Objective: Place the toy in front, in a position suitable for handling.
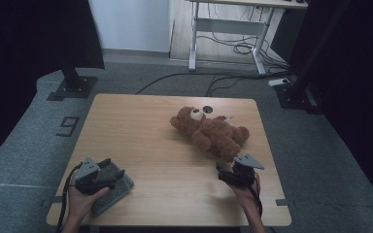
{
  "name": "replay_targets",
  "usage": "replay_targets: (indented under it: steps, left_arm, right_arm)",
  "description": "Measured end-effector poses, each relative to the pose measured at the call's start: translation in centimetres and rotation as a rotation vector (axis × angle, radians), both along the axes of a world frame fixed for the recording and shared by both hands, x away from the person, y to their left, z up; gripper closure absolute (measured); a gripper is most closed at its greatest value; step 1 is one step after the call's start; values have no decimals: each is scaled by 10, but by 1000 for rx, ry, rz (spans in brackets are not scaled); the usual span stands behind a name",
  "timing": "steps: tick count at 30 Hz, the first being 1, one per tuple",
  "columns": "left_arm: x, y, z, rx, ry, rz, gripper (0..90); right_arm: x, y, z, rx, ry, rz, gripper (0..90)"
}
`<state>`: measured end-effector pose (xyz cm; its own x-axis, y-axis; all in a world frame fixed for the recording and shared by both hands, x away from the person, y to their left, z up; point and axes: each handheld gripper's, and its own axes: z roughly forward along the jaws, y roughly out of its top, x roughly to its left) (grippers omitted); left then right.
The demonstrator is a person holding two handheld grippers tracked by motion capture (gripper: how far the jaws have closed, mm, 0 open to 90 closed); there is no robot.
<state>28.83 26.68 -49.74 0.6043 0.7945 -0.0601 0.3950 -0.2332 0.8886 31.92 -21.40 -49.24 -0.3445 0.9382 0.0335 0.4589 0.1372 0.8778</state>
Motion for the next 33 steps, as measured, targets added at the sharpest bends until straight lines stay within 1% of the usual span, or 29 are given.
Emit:
replay_targets:
  steps: [2, 5, 8, 9, 10, 13, 14, 15, 16, 19, 20, 21, 25, 26, 27, 28, 30, 31, 32, 33]
  left_arm:
    - [-1, -2, 0, -3, -1, -4, 258]
    - [0, -2, 0, -4, -2, -9, 258]
    - [1, -1, 0, -7, 1, -7, 259]
    - [2, 0, -1, -7, 3, -6, 260]
    - [2, 0, -1, -6, 4, -4, 260]
    - [3, -1, -2, -8, 7, -5, 260]
    - [2, -1, -2, -6, 6, -5, 260]
    - [2, -1, -2, -4, 5, -6, 260]
    - [2, 0, -2, -2, 5, -5, 260]
    - [2, 2, -3, -3, 7, 2, 260]
    - [2, 3, -4, -4, 8, 7, 260]
    - [3, 4, -4, -4, 9, 10, 260]
    - [5, 6, -6, 0, 13, 24, 263]
    - [5, 6, -6, -1, 14, 24, 264]
    - [5, 6, -6, 2, 15, 23, 264]
    - [5, 5, -7, 7, 15, 24, 264]
    - [5, 5, -7, 16, 19, 21, 264]
    - [5, 4, -7, 18, 18, 22, 263]
    - [5, 4, -7, 17, 18, 23, 264]
    - [4, 4, -7, 15, 18, 24, 263]
  right_arm:
    - [2, 4, 11, 11, -24, -8, 199]
    - [6, 10, 26, 0, -61, -25, 199]
    - [15, 16, 37, 16, -58, 3, 205]
    - [25, 21, 41, 17, -53, 17, 209]
    - [25, 21, 41, 17, -53, 17, 209]
    - [41, 31, 43, 43, -33, 62, 239]
    - [46, 36, 42, 45, -26, 78, 253]
    - [59, 46, 36, 40, 1, 98, 284]
    - [59, 46, 36, 40, 1, 98, 284]
    - [75, 56, 25, 30, 32, 93, 322]
    - [82, 61, 17, 22, 43, 86, 344]
    - [82, 61, 17, 22, 43, 86, 344]
    - [90, 68, 3, 12, 70, 108, 401]
    - [91, 70, 0, 6, 72, 108, 443]
    - [94, 71, -6, -12, 71, 99, 564]
    - [94, 71, -6, -12, 71, 99, 564]
    - [95, 70, -11, -29, 84, 118, 628]
    - [95, 70, -12, -42, 76, 128, 651]
    - [94, 70, -12, -38, 72, 141, 666]
    - [91, 67, -11, -7, 65, 167, 683]
